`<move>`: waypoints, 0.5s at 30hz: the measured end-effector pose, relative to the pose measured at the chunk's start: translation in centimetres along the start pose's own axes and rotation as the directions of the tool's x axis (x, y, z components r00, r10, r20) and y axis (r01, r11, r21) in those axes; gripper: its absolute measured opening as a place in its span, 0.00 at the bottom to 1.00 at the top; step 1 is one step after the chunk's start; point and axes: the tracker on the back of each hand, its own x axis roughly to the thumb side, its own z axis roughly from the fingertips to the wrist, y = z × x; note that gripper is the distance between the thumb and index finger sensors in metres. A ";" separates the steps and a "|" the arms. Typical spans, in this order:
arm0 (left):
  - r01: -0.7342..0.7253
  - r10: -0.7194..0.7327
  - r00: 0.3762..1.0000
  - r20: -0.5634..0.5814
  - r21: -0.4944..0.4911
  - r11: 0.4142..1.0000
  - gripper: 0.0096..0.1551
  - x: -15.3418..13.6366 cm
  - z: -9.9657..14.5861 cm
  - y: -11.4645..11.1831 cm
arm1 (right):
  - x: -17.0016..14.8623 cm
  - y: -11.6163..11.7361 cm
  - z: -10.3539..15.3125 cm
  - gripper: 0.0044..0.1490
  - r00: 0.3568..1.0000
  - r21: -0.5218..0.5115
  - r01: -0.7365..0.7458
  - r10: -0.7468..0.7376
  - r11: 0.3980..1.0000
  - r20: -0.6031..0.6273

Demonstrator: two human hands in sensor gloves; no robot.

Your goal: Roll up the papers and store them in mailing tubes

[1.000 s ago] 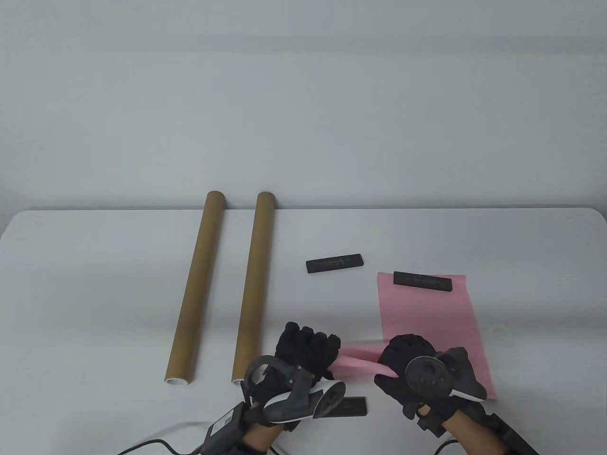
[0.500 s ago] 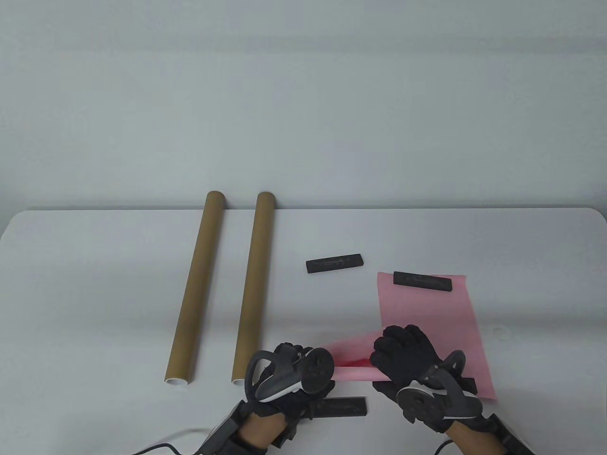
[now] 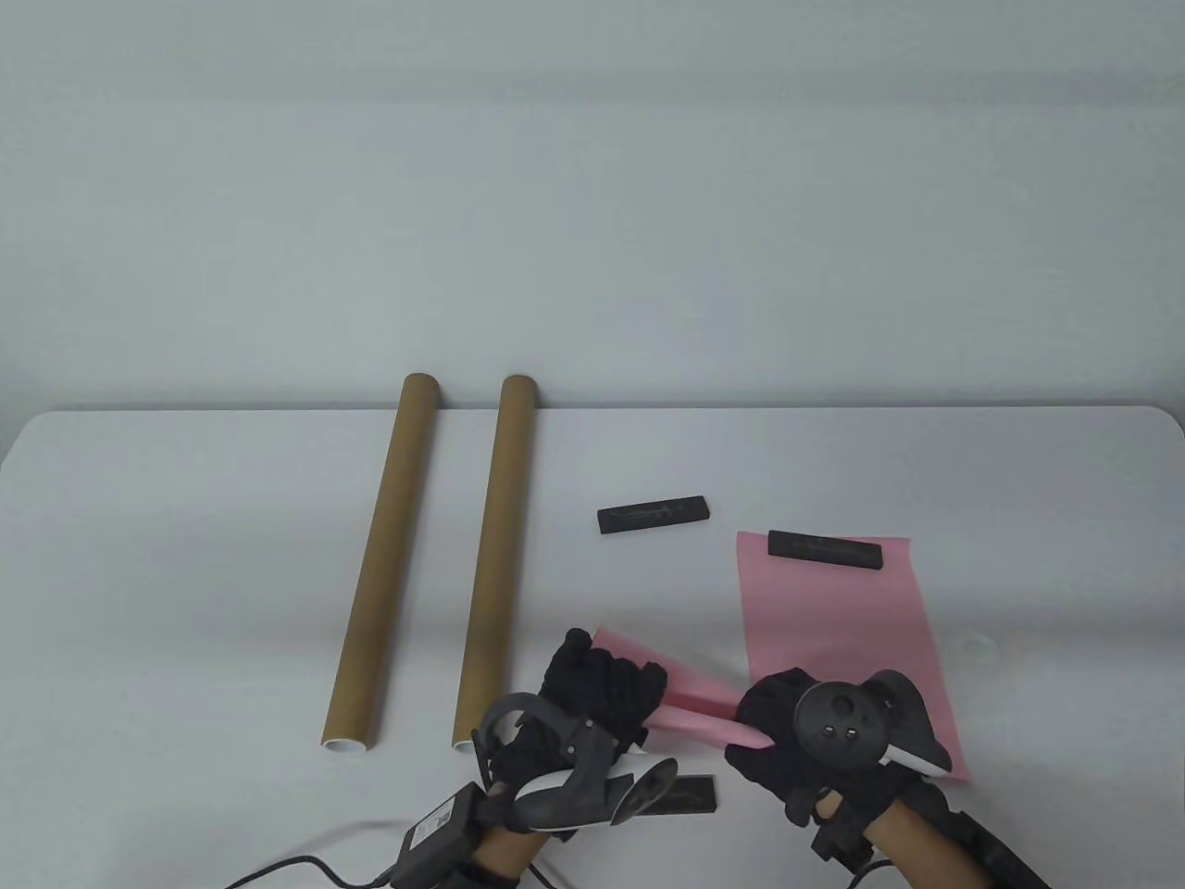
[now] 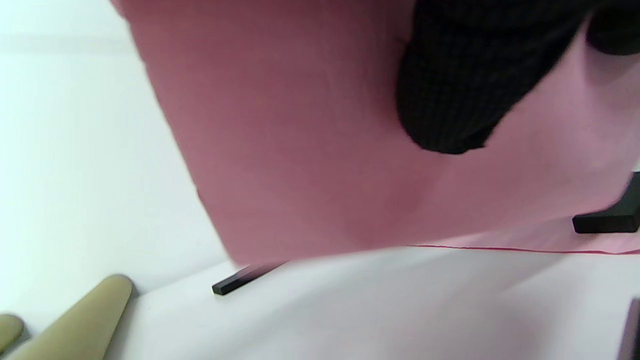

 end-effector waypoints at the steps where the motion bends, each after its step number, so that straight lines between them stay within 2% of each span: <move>1: -0.023 0.023 1.000 -0.009 -0.022 1.000 0.36 -0.2 -0.1 -0.2 | 0.2 0.1 0.1 0.26 0.999 -0.019 -0.037 0.038 0.999 0.014; 2: -0.044 0.043 0.999 -0.024 -0.041 0.998 0.34 -0.4 -0.2 -0.3 | 0.4 0.1 0.3 0.33 0.993 -0.064 -0.109 0.111 0.992 0.035; 4: -0.133 0.125 0.989 -0.073 -0.101 0.986 0.31 -0.9 -0.2 -0.7 | 1.0 0.2 0.5 0.40 0.947 -0.145 -0.276 0.295 0.950 0.127; 5: -0.222 0.210 0.973 -0.100 -0.137 0.965 0.29 -1.2 -0.3 -1.0 | 1.5 0.1 0.8 0.41 0.899 -0.201 -0.386 0.416 0.901 0.140; 7: -0.363 0.341 0.930 -0.135 -0.196 0.911 0.27 -1.7 -0.4 -1.5 | 1.8 0.1 0.9 0.37 0.886 -0.259 -0.393 0.438 0.882 0.149; 9: -0.435 0.409 0.899 -0.158 -0.204 0.877 0.26 -1.9 -0.4 -1.7 | 1.8 0.0 0.7 0.28 0.920 -0.251 -0.326 0.367 0.911 0.137; 12: -0.348 0.330 0.935 -0.128 -0.161 0.924 0.28 -1.7 -0.3 -1.3 | 1.4 0.1 0.6 0.26 0.926 -0.215 -0.324 0.355 0.921 0.127; 15: -0.196 0.190 0.979 -0.078 -0.090 0.976 0.36 -1.1 -0.1 -0.8 | 0.5 0.1 0.3 0.25 0.955 -0.145 -0.263 0.278 0.954 0.100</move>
